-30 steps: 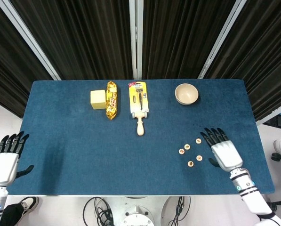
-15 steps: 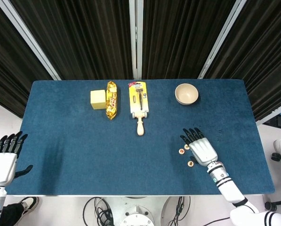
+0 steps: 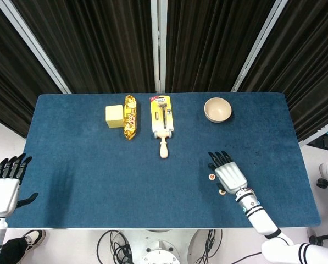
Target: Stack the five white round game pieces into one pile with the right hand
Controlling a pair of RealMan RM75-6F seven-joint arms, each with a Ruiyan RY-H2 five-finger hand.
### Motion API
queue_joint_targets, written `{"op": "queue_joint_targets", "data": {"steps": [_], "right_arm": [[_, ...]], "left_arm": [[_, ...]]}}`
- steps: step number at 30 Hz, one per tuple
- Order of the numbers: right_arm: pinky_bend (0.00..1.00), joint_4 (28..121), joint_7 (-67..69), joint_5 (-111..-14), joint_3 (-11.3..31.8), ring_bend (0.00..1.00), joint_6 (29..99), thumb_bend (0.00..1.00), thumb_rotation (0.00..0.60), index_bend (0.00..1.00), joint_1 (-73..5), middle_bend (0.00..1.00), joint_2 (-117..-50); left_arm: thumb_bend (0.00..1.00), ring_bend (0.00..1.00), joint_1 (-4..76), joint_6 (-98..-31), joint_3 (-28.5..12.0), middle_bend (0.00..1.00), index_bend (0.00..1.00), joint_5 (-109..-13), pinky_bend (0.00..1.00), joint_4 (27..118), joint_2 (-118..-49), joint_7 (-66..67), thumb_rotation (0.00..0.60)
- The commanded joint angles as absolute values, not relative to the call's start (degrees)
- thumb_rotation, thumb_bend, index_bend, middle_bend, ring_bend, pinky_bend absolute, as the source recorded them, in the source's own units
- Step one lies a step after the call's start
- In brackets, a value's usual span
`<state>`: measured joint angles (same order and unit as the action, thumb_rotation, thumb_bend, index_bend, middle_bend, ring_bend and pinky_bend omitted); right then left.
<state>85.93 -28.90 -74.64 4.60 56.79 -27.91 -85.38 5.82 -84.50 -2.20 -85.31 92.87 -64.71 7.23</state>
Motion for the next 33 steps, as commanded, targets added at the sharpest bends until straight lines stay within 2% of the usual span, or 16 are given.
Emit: {"op": "queue_joint_targets", "data": {"steps": [1,33], "right_arm": [[0.00,85.51,-28.70,-74.20,4.43,0.00,56.45,0.21,0.600,0.33,-28.23,0.00,-85.78],[0.00,82.36,-24.85,-74.21,3.69,0.00,57.65,0.27,0.600,0.53,-29.68,0.00,-87.97]], "left_arm": [[0.13,0.00,5.81,-84.51,-2.18,0.00,0.08,-85.36,0.00,92.91,-64.67,7.09,0.600],[0.13,0.00,5.81,-84.46,-2.19,0.00,0.08,-85.31,0.00,92.86,-64.53,6.76,0.600]]}}
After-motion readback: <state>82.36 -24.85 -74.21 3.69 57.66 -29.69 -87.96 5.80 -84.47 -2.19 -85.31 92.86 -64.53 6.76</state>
